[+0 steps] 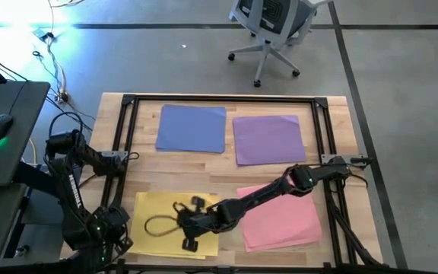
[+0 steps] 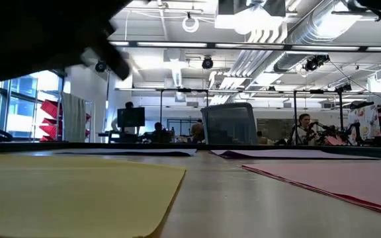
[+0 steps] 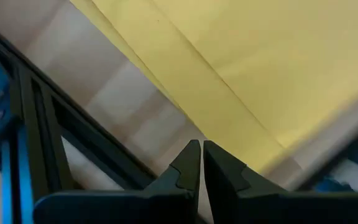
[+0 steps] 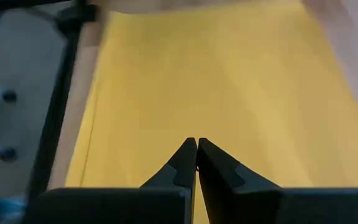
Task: Organize paper
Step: Stack the yellow paper on the bottom left
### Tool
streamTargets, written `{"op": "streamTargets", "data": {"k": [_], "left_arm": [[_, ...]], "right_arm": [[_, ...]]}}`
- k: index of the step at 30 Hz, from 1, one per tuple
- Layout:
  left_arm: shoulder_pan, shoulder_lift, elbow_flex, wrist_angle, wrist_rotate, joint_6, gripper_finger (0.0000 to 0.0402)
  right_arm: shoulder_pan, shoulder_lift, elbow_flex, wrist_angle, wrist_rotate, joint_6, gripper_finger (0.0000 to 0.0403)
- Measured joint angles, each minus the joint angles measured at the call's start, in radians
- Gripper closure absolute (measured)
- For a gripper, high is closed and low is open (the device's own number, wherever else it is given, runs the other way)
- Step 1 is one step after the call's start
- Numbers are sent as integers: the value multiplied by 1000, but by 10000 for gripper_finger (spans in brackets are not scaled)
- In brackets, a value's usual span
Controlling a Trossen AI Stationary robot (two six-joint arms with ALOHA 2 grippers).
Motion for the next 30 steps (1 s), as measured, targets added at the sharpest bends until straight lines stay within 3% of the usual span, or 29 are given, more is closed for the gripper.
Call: {"op": "streamTargets", "data": {"k": [4, 8, 13, 18, 30], "left_arm": [[7, 39, -40, 31, 8, -4, 401], [30, 45, -80, 60, 37, -3, 401], [112, 38, -140, 115, 183, 16, 401], [193, 34, -223, 206, 291, 100, 401], [213, 29, -281, 264, 235, 186, 401]], "right_arm": [[44, -44, 2, -300, 8, 299, 403], [87, -62, -2, -529, -61, 501, 403], [111, -58, -53, -533, -150, 565, 403], [114, -58, -96, -466, -175, 608, 403], [54, -2, -93, -460, -181, 612, 403]]}}
